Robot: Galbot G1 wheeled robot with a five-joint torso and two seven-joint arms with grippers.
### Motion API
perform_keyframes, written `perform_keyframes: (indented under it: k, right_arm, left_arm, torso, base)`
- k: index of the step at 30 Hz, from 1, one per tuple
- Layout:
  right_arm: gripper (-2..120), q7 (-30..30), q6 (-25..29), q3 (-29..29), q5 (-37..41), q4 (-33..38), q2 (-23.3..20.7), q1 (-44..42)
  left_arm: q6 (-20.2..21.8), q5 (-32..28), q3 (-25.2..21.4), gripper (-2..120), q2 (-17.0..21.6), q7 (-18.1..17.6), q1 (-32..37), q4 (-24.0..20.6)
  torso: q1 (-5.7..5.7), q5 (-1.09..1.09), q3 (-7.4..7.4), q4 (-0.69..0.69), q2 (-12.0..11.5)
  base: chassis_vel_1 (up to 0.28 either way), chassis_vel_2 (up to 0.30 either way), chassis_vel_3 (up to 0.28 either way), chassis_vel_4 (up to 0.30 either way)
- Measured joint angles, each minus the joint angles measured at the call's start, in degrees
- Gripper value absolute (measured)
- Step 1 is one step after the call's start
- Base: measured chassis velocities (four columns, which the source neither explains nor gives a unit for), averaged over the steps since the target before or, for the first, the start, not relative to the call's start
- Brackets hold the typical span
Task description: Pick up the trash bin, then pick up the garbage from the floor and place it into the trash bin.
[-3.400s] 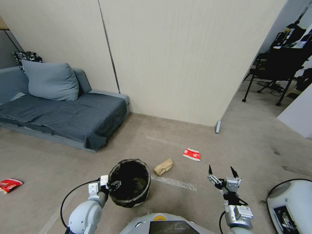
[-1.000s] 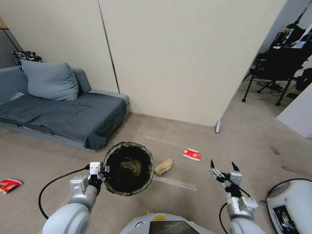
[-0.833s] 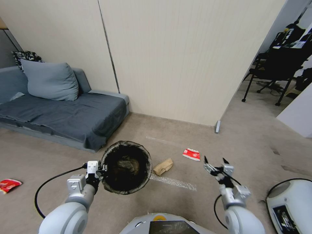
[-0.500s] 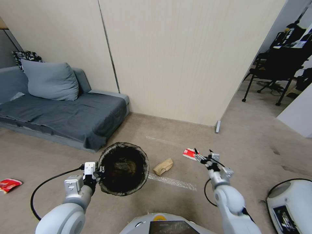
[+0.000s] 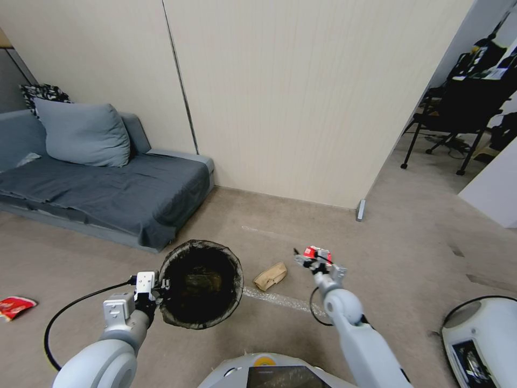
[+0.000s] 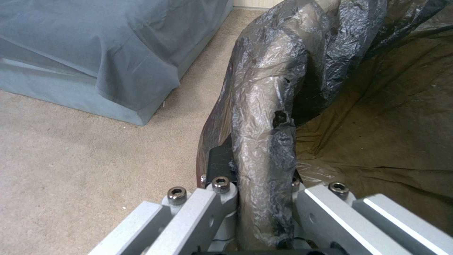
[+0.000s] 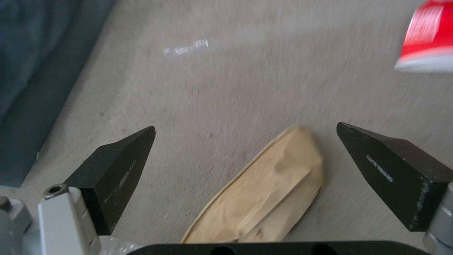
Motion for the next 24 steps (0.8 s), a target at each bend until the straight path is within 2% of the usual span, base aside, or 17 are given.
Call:
perform_keyframes:
  k: [9,24]
  right_arm:
    - [100,4.5,-0.2,-3.0,2.7,-9.4,2.9,4.3]
    - [100,5.9,1.4,-4.2,0.0,-16.1,5.5,7.6]
  left_arm:
    - [0.0,0.0,-0.6,2,0.4,0.2,0.1,0.0]
    - [0.0,0.0,0.4,2,0.1,0.4,-0.3,0.0]
  torso:
    - [0.00,0.00,0.00,0.00,0.0]
    - [0.00,0.00,0.00,0.00,0.0]
  base:
    - [0.000,0.000,0.000,0.000]
    - [0.000,0.000,0.000,0.000]
